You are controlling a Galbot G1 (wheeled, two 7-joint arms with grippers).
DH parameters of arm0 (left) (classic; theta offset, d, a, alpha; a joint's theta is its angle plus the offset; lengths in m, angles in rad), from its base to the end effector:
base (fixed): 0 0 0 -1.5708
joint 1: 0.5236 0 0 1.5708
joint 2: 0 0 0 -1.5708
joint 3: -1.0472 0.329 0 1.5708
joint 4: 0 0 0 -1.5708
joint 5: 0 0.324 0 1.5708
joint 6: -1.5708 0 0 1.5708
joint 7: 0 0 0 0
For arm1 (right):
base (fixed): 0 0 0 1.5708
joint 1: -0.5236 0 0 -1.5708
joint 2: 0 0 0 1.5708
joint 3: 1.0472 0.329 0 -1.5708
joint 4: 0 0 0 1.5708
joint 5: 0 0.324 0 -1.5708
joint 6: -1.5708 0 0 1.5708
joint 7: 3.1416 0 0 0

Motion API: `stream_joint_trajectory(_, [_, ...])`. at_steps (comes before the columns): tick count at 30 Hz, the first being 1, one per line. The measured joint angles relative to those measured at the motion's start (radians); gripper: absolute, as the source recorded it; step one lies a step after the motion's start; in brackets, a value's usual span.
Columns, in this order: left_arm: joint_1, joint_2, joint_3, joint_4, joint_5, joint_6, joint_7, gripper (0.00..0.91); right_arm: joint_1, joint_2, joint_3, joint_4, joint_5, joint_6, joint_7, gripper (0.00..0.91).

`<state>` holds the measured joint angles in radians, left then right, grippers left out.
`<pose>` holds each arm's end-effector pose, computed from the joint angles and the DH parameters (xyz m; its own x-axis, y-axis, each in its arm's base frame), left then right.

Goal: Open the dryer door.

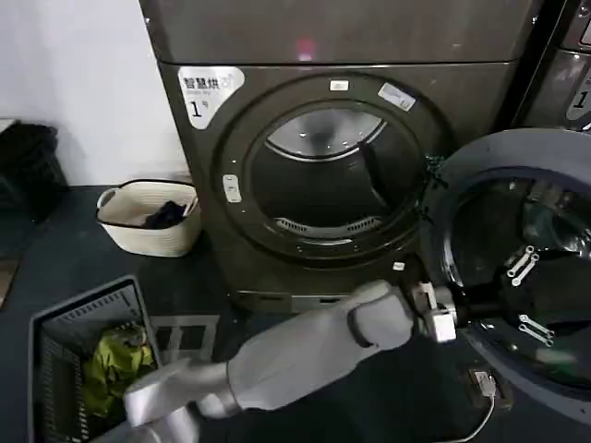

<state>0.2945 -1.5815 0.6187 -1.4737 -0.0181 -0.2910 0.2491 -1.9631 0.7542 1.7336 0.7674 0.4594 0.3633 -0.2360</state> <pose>0.3420 -0.2972 -0.1691 0.0095 0.9636 -0.2671 0.6978 0.1850 0.6920 -0.1353 -0.5538 -0.2040 -0.5230 0.8487 0.0781 0.6315 0.4474 -0.6333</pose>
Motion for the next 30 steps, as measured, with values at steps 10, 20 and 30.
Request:
stream_joint_trajectory(10, [0.0,-0.028,-0.002,0.041,0.012,0.002,0.001,0.907,-0.141,0.169,0.124,0.288,-0.104,-0.121,0.121,0.907])
stream_joint_trajectory(20, [-0.021,-0.028,-0.001,0.118,0.022,-0.001,0.002,0.907,-0.199,0.304,0.177,0.447,-0.094,-0.162,0.159,0.907])
stream_joint_trajectory(30, [-0.038,-0.028,-0.019,0.219,0.099,-0.005,-0.042,0.907,-0.217,0.359,0.195,0.497,-0.089,-0.165,0.175,0.907])
